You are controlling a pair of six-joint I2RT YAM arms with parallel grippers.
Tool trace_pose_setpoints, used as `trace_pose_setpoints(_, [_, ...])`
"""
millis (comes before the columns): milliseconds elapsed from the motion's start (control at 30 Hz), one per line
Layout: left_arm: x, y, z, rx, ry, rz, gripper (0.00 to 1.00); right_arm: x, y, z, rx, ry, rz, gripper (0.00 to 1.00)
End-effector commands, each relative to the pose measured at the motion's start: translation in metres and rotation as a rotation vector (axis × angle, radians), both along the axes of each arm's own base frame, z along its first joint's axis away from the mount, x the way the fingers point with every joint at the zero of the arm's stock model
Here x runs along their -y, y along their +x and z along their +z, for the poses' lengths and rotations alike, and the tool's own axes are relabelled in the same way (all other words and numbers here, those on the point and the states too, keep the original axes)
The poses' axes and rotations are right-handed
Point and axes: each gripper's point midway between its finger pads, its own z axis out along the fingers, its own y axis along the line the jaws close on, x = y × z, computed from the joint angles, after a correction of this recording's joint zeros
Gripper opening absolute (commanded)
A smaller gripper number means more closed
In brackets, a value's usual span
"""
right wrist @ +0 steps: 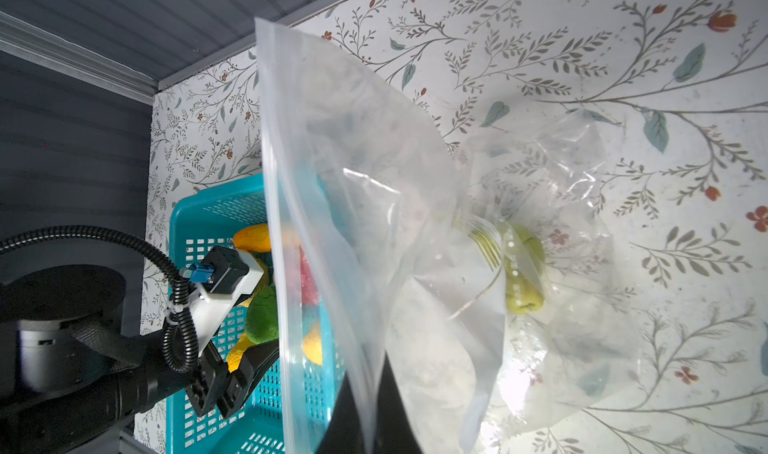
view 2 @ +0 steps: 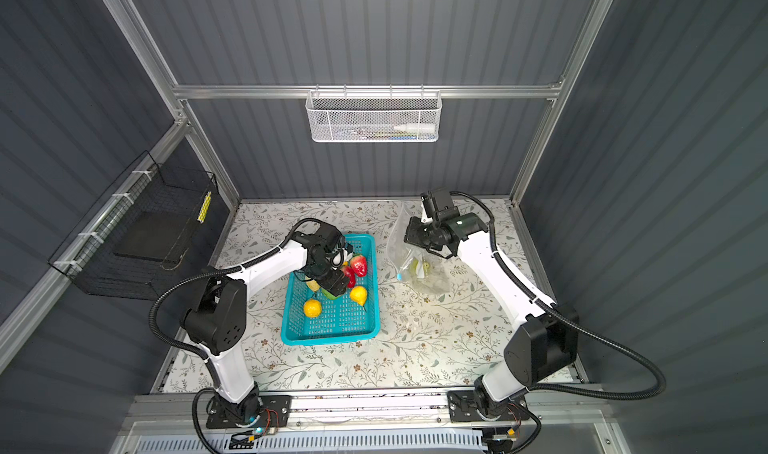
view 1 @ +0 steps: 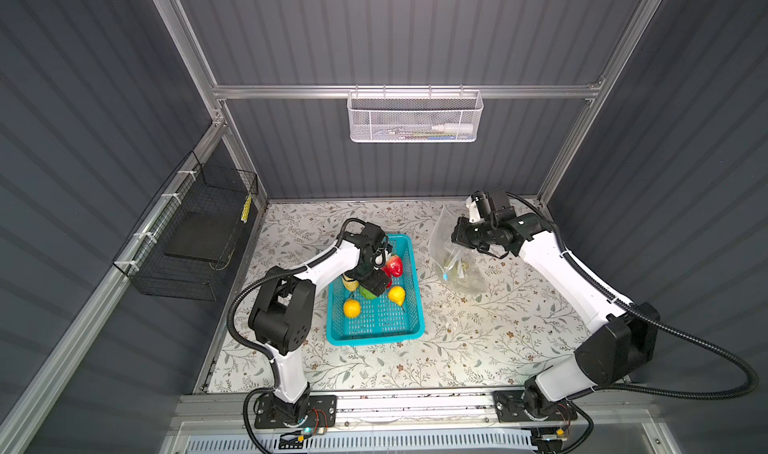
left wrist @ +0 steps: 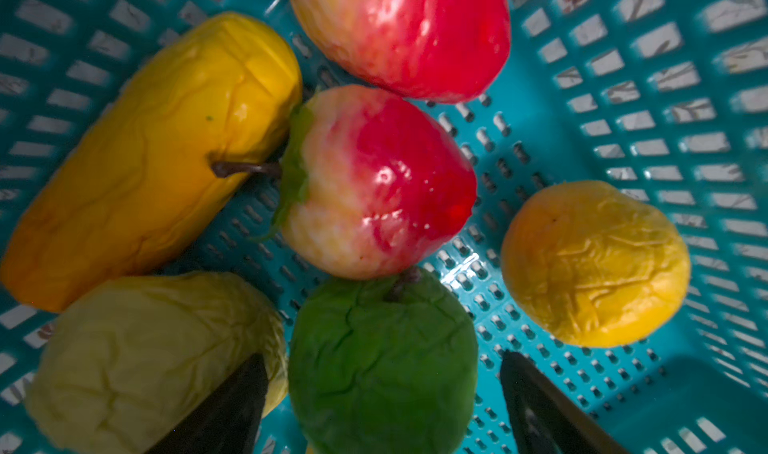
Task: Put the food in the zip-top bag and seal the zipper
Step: 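Lower the left gripper into the teal basket and grasp the green apple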
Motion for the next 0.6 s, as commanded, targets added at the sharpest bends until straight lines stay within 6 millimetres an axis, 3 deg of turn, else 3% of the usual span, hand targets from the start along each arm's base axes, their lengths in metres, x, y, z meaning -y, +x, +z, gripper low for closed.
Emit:
trace_pose_setpoints(0, [-0.003, -0.003, -0.007, -0.018, 0.019, -0.008, 0.89, 0.002, -0.002, 0.001, 0.004, 0.008, -0.005, 0.00])
trace_pose_setpoints(400, [-0.003, -0.006, -0.023, -0.039, 0.024, 0.001, 0.83, 0.003, -0.002, 0.001, 0.003, 0.008, -0.007, 0.00])
trace_pose_setpoints(567, [-0.001, -0.008, -0.025, -0.044, 0.015, -0.001, 0.71, 0.003, -0.002, 0.000, 0.003, 0.008, -0.008, 0.00])
